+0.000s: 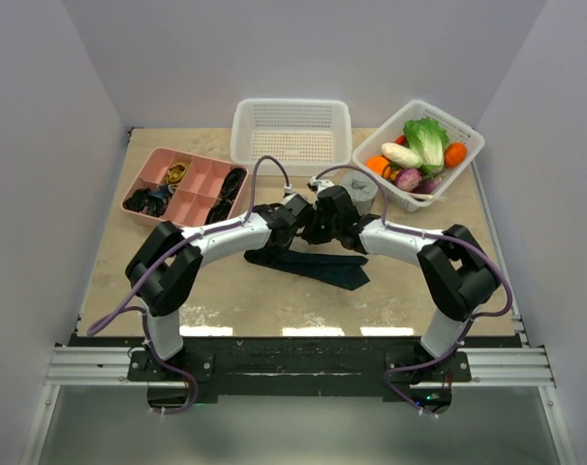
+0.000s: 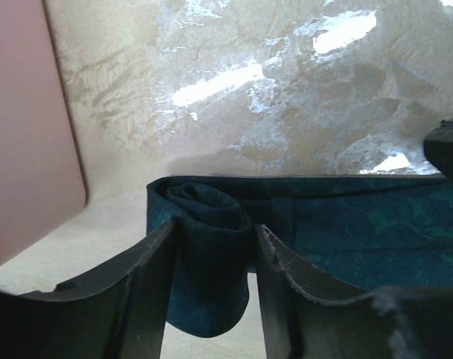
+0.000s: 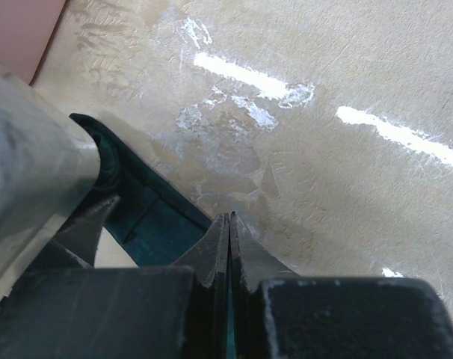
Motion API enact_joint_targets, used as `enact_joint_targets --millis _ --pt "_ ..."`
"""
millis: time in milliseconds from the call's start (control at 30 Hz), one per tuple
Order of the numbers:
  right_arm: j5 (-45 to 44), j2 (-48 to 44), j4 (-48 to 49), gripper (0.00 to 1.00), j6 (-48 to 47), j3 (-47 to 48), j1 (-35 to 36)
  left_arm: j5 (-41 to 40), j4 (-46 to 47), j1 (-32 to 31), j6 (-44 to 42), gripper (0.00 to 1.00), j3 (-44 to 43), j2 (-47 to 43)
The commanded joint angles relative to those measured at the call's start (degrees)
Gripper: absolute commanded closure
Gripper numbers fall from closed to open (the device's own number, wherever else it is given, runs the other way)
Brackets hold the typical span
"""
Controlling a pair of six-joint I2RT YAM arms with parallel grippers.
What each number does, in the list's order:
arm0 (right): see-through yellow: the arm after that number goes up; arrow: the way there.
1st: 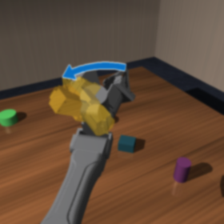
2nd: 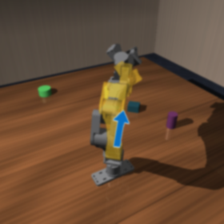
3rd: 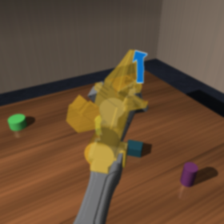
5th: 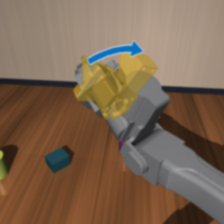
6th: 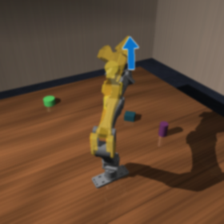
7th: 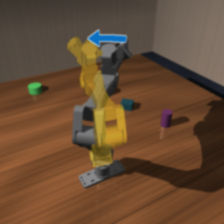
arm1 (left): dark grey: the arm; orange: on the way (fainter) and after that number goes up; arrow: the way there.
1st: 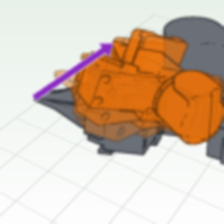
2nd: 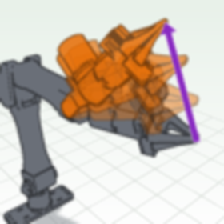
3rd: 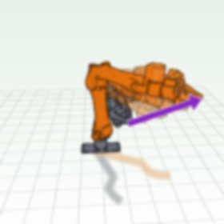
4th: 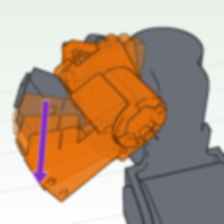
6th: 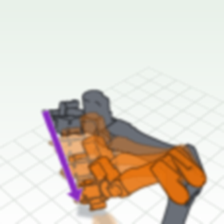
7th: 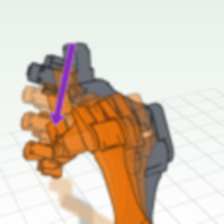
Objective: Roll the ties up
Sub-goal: Roll the tie at the center of the board.
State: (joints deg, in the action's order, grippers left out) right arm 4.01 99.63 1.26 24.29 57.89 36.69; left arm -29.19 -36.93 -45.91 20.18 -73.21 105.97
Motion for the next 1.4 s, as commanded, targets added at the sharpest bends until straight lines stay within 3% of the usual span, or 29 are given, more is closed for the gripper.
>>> enact_joint_targets --millis 0,867,1067,1367 --pt "0.2 -1.7 0.6 1.00 -1.1 0.1 -0.1 3.9 2.6 -0.3 2.1 0.46 -1.3 -0.8" --pt "4.4 -4.2 1.8 1.00 -1.4 0.5 0.0 8.4 6.8 0.9 2.0 0.28 2.0 -10.3" --pt "6.0 -4.6 2.3 1.00 -1.4 2.4 1.6 11.9 7.9 5.2 2.1 0.27 3.9 -14.2" --pt "7.8 -1.4 3.1 1.00 -0.6 6.8 7.3 28.8 13.4 18.0 3.7 0.22 11.1 -25.0"
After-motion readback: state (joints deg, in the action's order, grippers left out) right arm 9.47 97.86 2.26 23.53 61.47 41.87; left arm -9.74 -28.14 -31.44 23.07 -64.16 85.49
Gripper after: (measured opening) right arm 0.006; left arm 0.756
